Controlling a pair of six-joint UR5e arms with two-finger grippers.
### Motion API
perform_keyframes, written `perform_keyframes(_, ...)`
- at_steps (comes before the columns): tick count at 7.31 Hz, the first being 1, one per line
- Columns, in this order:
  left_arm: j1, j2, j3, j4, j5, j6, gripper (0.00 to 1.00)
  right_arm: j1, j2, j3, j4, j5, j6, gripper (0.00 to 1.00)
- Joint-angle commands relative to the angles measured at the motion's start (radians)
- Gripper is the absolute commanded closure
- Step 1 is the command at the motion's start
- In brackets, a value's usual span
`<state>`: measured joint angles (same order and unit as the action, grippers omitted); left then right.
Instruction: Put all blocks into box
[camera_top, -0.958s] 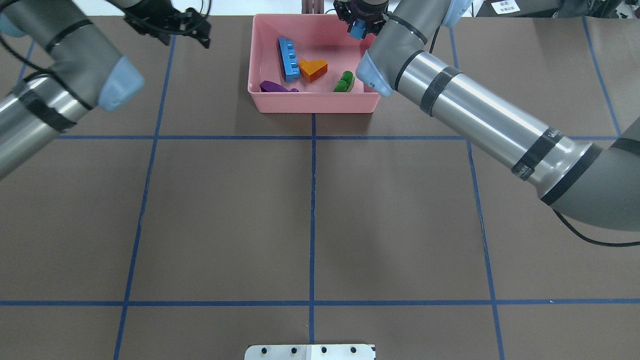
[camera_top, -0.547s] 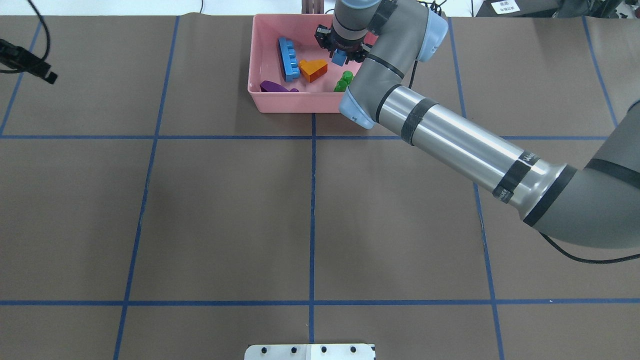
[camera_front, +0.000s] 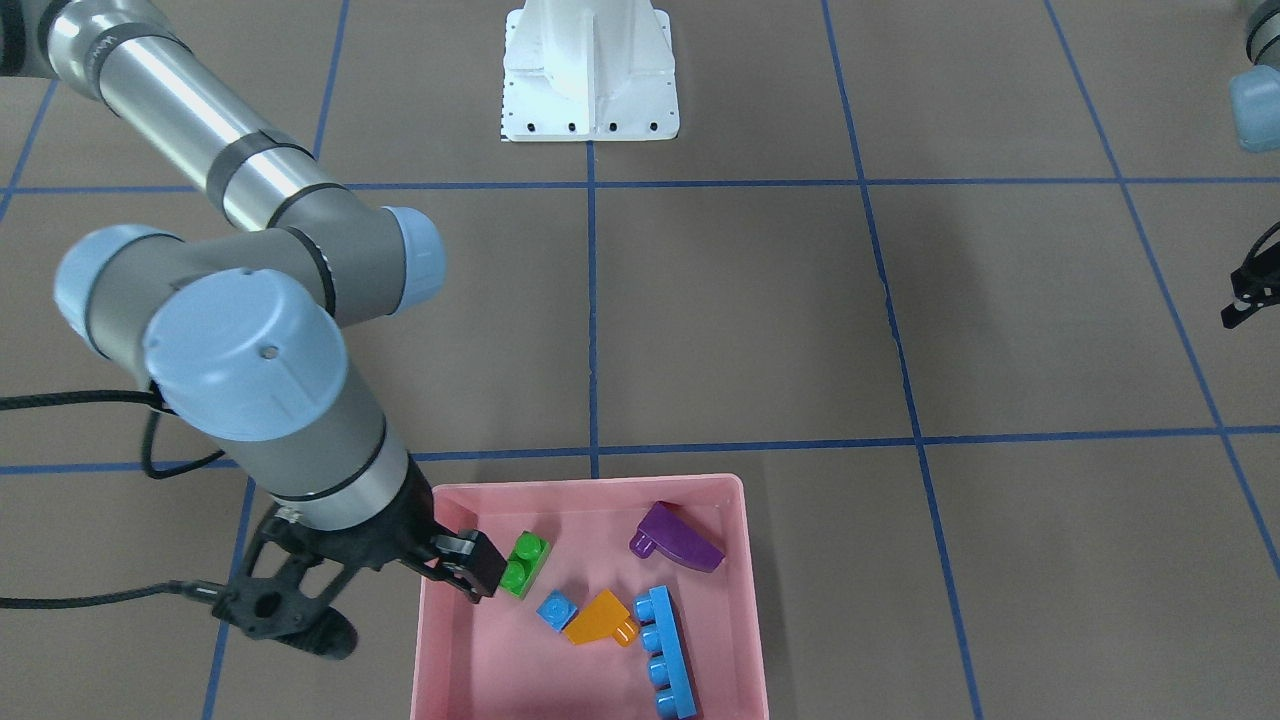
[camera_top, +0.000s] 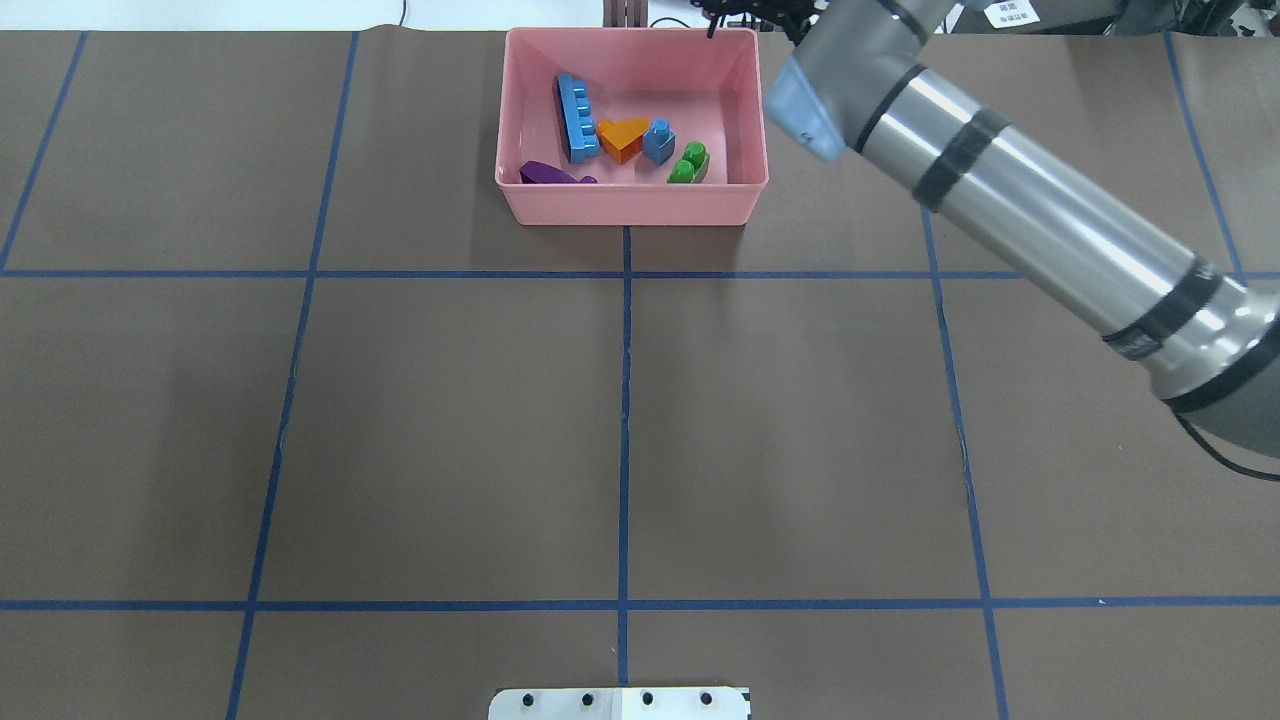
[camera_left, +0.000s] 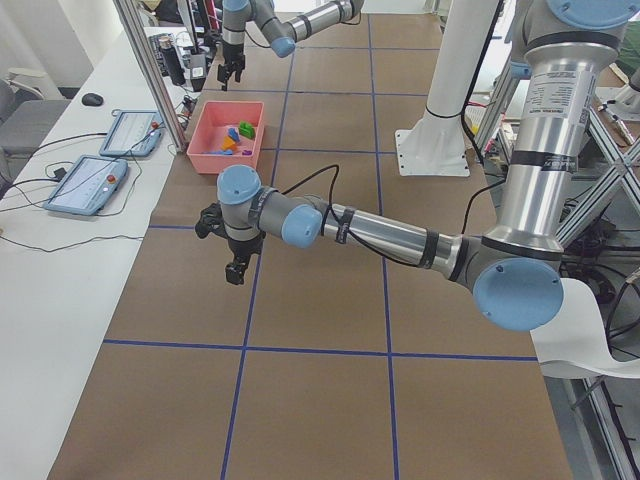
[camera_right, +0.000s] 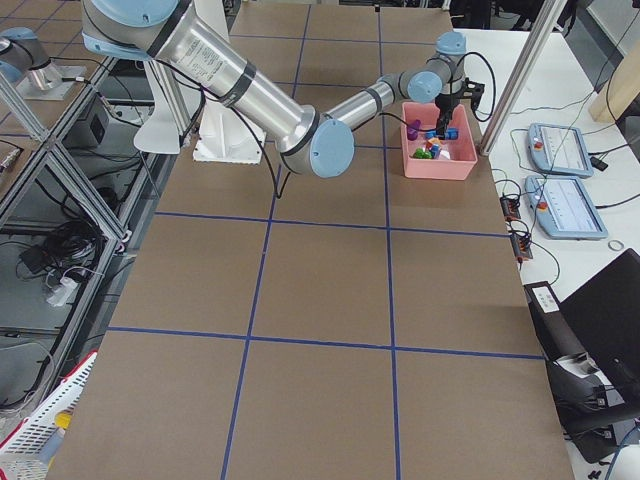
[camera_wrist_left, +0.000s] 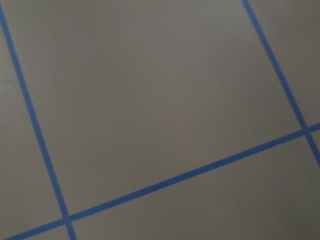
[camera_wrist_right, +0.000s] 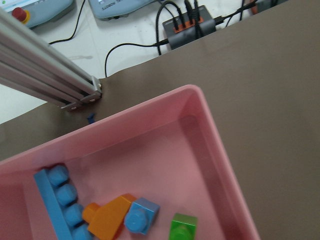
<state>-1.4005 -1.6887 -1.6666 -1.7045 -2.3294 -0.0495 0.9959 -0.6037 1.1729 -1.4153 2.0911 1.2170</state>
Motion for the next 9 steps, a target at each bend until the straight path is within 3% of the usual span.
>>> perform_keyframes(1, -0.053, 0.021, 0.025, 0.046, -0.002, 0.088, 0.00, 0.160, -0.315, 0.343, -0.198, 0.133, -0.309, 0.00)
perform_keyframes(2, -0.066, 0.021, 0.027, 0.086, -0.001, 0.103, 0.00, 0.232, -0.487, 0.437, -0.192, 0.162, -0.443, 0.00)
perform_keyframes(5, -0.103, 0.041, 0.034, 0.126, -0.036, 0.105, 0.00, 0.477, -0.781, 0.467, -0.224, 0.230, -0.965, 0.00)
perform_keyframes(7, -0.106, 0.046, 0.033, 0.129, -0.044, 0.103, 0.00, 0.555, -0.815, 0.464, -0.388, 0.224, -1.211, 0.00)
perform_keyframes(9, -0.127, 0.061, 0.033, 0.149, -0.036, 0.100, 0.00, 0.573, -0.852, 0.462, -0.403, 0.219, -1.292, 0.00)
